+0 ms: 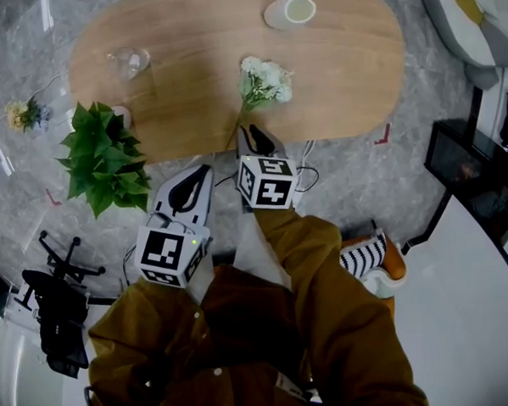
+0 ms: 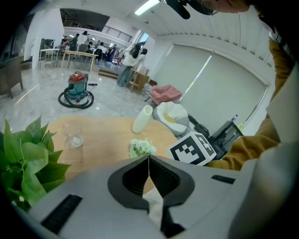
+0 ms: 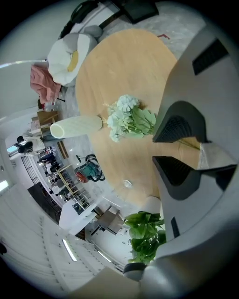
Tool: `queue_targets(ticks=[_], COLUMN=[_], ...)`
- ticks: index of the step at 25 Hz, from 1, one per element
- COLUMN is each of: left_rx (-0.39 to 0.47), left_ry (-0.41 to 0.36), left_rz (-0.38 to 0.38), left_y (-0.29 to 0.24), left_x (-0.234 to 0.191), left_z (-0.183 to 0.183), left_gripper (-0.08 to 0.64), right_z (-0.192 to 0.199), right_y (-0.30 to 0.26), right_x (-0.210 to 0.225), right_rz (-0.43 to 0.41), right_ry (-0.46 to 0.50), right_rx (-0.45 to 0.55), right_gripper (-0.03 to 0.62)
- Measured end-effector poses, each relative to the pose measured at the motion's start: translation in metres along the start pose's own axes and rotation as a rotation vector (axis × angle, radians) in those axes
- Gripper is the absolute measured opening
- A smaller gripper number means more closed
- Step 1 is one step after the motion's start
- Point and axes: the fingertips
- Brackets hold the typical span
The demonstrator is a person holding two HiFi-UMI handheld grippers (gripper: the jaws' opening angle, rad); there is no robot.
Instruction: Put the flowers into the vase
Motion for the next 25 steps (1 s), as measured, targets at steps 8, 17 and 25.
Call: queue_targets(ticks=[8,17,25], left_rx=[-0.011,-0.013,-0.02], left_ry=[0.016,0.0,-0.015], left_rz=[-0.001,-0.001,0.022], left_y=[-0.012,-0.024,-0.032], left_x=[-0.012,-0.026,-0.024], left_z=[0.023,0.035,0.04], left_gripper=[0.008,0.009,0.009], right_z=[0.012,0.011,0.012], right_y=[-0.044,-0.071,-0.091], right_x=[0.018,0.036,0.058], right_rz=[0.066,0.156,0.223], right_ry=[-0.048,-0.113,-0.17], right_rx=[-0.021,-0.006,-0.002], right_gripper=[0.087,0.115,0.129])
Point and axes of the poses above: the fingertips, and each gripper's own axes: y backward along the fingers, x to its right, z out of its underside, and after that the axes turned 12 degrees about -y, right-handed
